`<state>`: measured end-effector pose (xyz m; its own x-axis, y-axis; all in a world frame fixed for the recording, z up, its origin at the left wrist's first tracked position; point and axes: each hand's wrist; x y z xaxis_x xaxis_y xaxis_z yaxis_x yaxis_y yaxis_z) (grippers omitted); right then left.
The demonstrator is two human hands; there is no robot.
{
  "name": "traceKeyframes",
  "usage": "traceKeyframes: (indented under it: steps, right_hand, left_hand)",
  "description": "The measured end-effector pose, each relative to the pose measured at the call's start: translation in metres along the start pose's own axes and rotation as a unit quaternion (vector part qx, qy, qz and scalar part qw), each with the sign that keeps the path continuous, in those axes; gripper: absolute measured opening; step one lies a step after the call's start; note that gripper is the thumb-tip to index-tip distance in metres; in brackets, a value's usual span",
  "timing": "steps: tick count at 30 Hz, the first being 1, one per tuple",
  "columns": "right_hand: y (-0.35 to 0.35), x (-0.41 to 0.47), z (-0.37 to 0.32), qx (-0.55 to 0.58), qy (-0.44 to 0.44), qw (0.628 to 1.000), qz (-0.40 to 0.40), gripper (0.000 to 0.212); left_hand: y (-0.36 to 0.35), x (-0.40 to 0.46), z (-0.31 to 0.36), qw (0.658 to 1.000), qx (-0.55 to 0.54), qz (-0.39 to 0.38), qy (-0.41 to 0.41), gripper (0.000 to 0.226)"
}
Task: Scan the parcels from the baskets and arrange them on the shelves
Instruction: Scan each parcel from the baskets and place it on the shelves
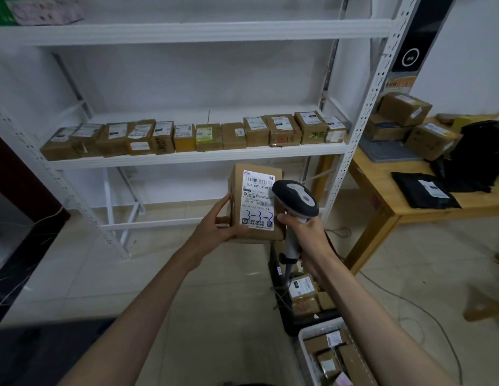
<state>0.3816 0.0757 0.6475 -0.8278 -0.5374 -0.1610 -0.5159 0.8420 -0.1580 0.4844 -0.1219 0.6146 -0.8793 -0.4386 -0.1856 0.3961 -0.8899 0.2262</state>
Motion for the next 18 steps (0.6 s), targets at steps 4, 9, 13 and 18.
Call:
traceKeyframes:
  steps: [4, 9, 13, 18]
  right_hand:
    - [-0.012, 0.002, -0.009, -0.077, 0.059, 0.995, 0.002, 0.029]
    - [-0.035, 0.003, -0.020, -0.119, 0.093, 0.988, -0.002, 0.034]
    - [-0.052, 0.005, -0.031, -0.144, 0.103, 0.984, -0.033, 0.032]
    - [-0.066, 0.007, -0.046, -0.126, 0.101, 0.986, -0.036, 0.028]
  left_hand:
    - [0.007, 0.003, -0.005, 0.997, -0.030, 0.062, -0.027, 0.104]
    - [0.017, 0.009, -0.003, 0.988, -0.002, 0.119, -0.094, 0.101]
    - [0.024, 0.014, 0.002, 0.978, 0.022, 0.156, -0.134, 0.103]
    - [0.032, 0.019, 0.008, 0.969, 0.022, 0.188, -0.158, 0.104]
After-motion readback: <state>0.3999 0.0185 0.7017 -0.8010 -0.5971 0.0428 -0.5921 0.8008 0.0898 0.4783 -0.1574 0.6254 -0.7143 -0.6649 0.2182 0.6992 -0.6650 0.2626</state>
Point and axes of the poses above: each hand's wrist, its own x-axis towards the middle knuckle, its own y-axis out of the back of the hand, z = x × y, and after that the axes turned 2 degrees about -z, right-handed
